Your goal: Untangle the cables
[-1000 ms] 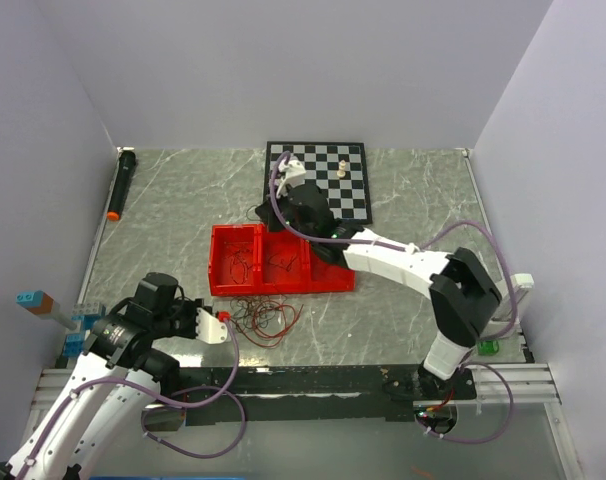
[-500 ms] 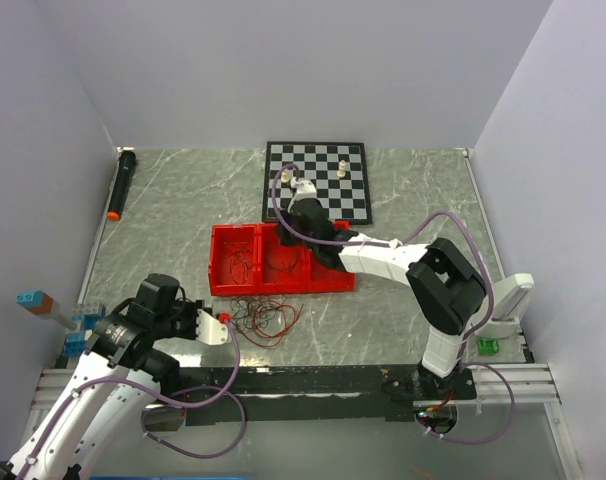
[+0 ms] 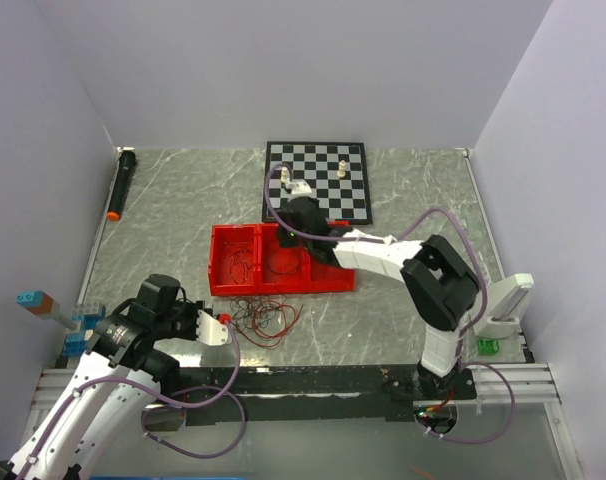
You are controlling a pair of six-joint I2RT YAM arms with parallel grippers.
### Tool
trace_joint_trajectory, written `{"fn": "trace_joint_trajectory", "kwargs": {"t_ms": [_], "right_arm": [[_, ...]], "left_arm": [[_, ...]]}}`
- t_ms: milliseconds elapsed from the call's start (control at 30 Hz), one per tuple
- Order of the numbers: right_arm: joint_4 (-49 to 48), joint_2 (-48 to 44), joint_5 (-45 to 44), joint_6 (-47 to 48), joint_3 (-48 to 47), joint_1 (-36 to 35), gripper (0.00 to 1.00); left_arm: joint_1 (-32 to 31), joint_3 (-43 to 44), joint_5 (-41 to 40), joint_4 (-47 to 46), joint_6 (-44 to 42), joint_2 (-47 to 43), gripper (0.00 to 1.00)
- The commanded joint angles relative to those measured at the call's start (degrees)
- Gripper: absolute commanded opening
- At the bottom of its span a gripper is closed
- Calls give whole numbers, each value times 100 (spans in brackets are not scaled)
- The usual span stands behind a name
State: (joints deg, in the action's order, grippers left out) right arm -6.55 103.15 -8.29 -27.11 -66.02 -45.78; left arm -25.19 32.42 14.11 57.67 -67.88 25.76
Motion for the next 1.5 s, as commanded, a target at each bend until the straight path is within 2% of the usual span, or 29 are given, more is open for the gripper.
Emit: {"fn": "trace_joint_trajectory", "kwargs": {"t_ms": [0,67,100,167,233,467,800,1200,1467], "right_arm": [[240,555,276,171,-1025,-124,0],[469,741,267,180,-1342,-168,0],[574,793,241,163,-1448,-177,7],[637,768,171,145,-1467,-203,29],[637,610,65,119,-1309,-212,41],[637,-66,56,171,-773,-212,54],[839,-1139,-120,268,-430,-230,60],[804,-121,-365,250,-930,-212,54],[690,-31,-691,549,-913,-265,47]], "left_arm": [[23,115,145,-98,-6,-449,5],[40,150,162,-124,-15,-423,5],[23,168,171,-142,2,-414,5],[23,194,197,-195,29,-405,5],[40,194,233,-221,29,-414,5],[23,71,250,-221,-15,-484,4],[23,150,320,-203,38,-466,4],[23,106,329,-230,108,-484,4],[32,71,329,-256,125,-502,4]]}}
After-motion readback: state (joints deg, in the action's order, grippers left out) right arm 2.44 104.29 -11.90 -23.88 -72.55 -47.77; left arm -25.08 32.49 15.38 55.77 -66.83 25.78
